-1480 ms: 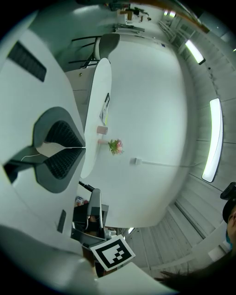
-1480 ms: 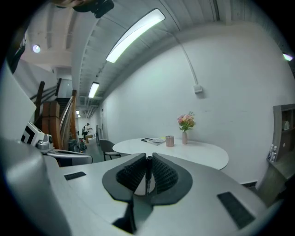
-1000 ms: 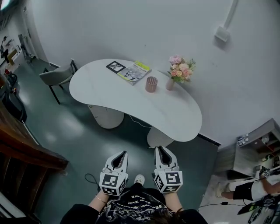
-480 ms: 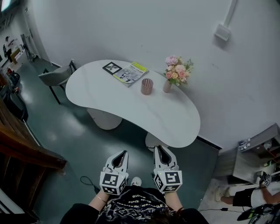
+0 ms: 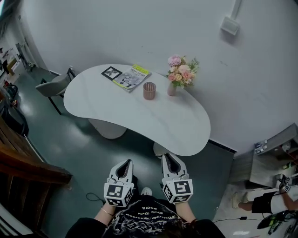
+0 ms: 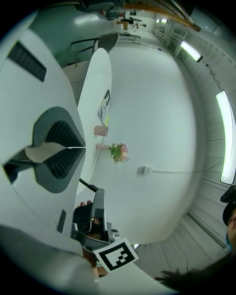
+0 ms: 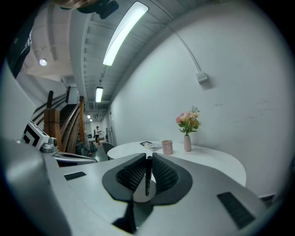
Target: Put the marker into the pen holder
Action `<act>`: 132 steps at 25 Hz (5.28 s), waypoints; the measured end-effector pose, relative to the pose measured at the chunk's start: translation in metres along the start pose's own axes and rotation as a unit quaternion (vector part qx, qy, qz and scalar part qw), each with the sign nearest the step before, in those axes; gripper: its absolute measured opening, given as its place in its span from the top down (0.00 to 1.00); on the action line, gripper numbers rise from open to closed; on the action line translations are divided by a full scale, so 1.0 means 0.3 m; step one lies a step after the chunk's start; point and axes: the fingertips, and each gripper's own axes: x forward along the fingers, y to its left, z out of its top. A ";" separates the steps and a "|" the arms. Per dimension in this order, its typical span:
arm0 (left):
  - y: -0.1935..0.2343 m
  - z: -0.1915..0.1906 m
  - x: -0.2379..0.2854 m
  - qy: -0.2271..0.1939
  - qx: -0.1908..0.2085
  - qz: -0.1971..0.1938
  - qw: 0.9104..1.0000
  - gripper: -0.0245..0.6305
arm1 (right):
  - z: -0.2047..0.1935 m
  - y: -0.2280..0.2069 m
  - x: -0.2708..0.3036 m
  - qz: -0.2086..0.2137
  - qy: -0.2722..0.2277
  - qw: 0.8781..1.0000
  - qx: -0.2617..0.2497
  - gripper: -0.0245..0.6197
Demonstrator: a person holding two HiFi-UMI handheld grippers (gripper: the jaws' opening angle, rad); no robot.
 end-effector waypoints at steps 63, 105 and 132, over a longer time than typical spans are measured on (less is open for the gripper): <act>0.699 0.442 0.942 0.008 0.012 -0.103 0.995 0.92 | 0.358 -0.225 1.044 -0.127 -0.025 0.991 0.014 0.86; 0.746 0.492 0.999 0.001 0.010 -0.039 0.999 0.92 | 0.487 -0.364 1.296 -0.072 -0.052 0.996 -0.021 0.86; 0.795 0.480 1.042 0.016 0.001 0.013 1.000 0.92 | 0.364 -0.444 1.425 -0.048 0.000 0.999 -0.014 0.86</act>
